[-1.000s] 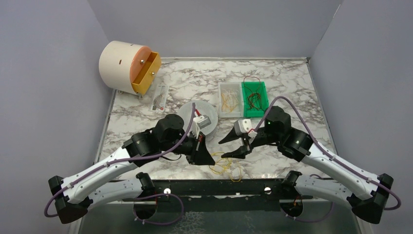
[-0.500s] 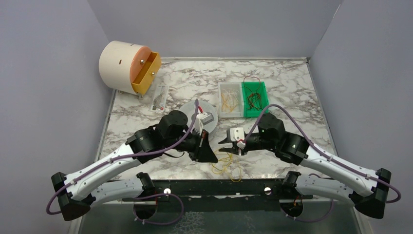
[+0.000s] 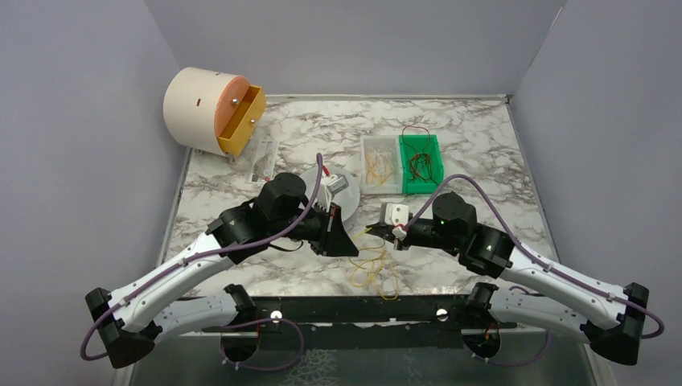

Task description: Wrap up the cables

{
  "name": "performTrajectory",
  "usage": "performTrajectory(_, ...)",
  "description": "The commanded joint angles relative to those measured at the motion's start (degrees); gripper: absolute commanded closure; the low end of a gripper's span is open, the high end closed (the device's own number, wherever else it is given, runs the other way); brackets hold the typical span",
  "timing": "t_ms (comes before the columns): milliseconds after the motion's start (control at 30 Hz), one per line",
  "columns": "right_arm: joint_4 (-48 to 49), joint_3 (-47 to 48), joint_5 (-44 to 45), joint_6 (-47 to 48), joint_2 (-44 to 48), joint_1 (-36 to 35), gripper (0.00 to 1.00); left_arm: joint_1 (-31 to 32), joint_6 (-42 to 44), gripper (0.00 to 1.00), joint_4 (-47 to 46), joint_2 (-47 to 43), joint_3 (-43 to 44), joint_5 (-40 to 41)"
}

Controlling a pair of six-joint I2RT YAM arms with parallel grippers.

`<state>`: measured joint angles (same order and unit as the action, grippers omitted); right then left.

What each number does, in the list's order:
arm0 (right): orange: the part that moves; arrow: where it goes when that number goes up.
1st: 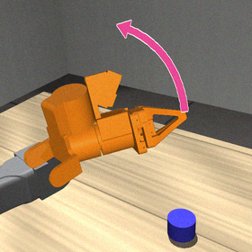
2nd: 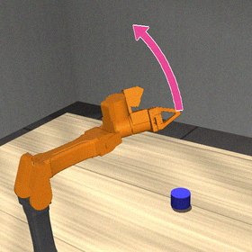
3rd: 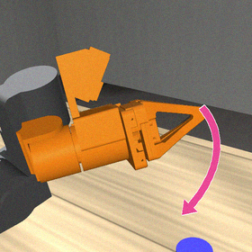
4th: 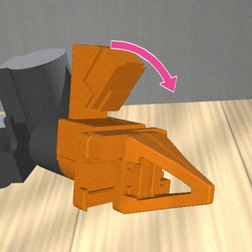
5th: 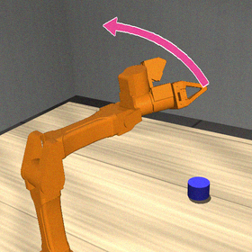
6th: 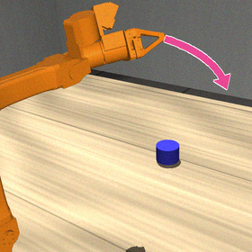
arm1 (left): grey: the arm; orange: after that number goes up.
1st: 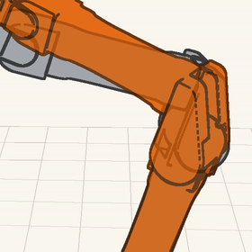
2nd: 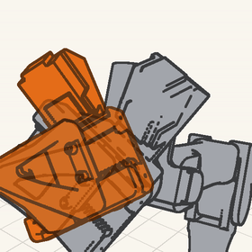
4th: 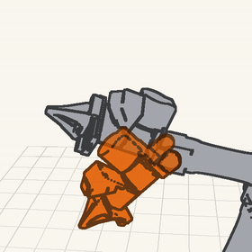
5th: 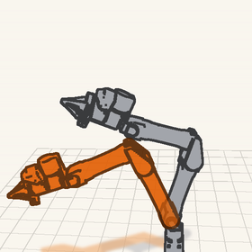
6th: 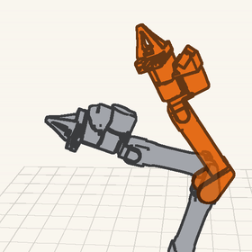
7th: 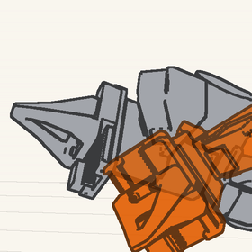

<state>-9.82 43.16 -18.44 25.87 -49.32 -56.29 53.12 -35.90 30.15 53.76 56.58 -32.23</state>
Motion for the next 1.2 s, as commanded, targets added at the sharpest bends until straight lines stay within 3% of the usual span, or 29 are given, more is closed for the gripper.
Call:
performTrajectory(0,4.3,-1.1,6.6,-3.8,2.5,-0.3,0.99,-1.5,2.0,0.96,0.0,0.2,1.1,-2.9)
performTrajectory(200,-1.5,4.2,12.5,-7.1,1.4,-0.3,0.99,-2.0,4.5,0.59,-0.1,-0.7,1.4,3.4)
performTrajectory(333,-7.2,9.0,20.6,-10.4,-0.9,-0.4,0.99,-2.0,6.4,0.44,0.1,-1.2,2.1,9.2)
performTrajectory(767,-26.4,18.1,49.3,-30.0,-8.2,-0.3,0.99,-2.0,14.1,0.27,5.7,-2.6,7.5,31.3)
performTrajectory(967,-31.9,20.5,52.1,-36.5,-11.0,1.7,0.99,-2.0,18.0,0.27,5.8,-2.6,7.5,37.1)
performTrajectory(1167,-29.7,19.0,49.3,-40.0,-10.9,8.0,0.99,-1.9,21.7,0.25,4.1,0.5,5.3,41.8)
